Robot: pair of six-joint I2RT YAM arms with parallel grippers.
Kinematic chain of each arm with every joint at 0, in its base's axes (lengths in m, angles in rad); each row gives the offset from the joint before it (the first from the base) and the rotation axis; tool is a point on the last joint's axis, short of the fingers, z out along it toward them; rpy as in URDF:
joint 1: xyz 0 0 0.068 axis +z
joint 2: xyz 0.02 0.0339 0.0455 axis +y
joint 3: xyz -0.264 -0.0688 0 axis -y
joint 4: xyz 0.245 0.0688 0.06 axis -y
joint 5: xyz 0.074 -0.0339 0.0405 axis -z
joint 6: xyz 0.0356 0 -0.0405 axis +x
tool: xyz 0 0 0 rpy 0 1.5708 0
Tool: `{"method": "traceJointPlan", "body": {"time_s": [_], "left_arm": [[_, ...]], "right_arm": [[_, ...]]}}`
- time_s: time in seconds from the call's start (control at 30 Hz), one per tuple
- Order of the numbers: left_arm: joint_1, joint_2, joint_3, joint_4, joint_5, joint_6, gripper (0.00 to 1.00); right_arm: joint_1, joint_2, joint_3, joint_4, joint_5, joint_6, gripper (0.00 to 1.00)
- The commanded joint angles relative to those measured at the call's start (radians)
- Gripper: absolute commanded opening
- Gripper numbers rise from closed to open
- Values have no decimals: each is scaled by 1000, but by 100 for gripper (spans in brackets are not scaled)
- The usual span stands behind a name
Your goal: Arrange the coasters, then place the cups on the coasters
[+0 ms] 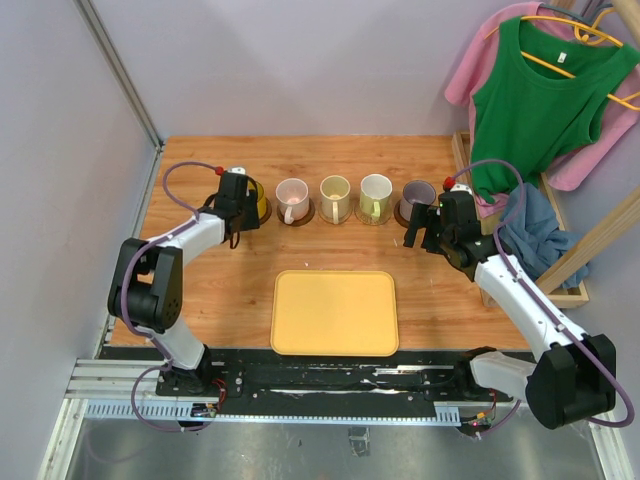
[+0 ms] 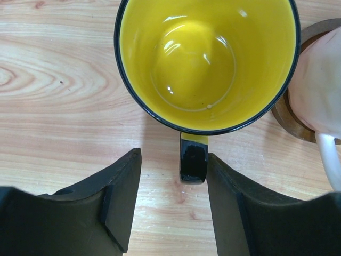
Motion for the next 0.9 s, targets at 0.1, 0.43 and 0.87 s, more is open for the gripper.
{"method": "traceJointPlan", "body": {"time_s": [0.1, 0.43, 0.87], "left_arm": [[9, -60, -16, -15, -41, -3, 56], [9, -117, -31, -22, -31, -3, 57], [9, -405, -66, -105, -17, -54, 98]], "right_arm": [[-20, -27, -8, -11, -5, 19, 98], [-19, -39, -8, -15, 5, 18, 98], [-47, -111, 30, -42, 166, -27, 98]]}}
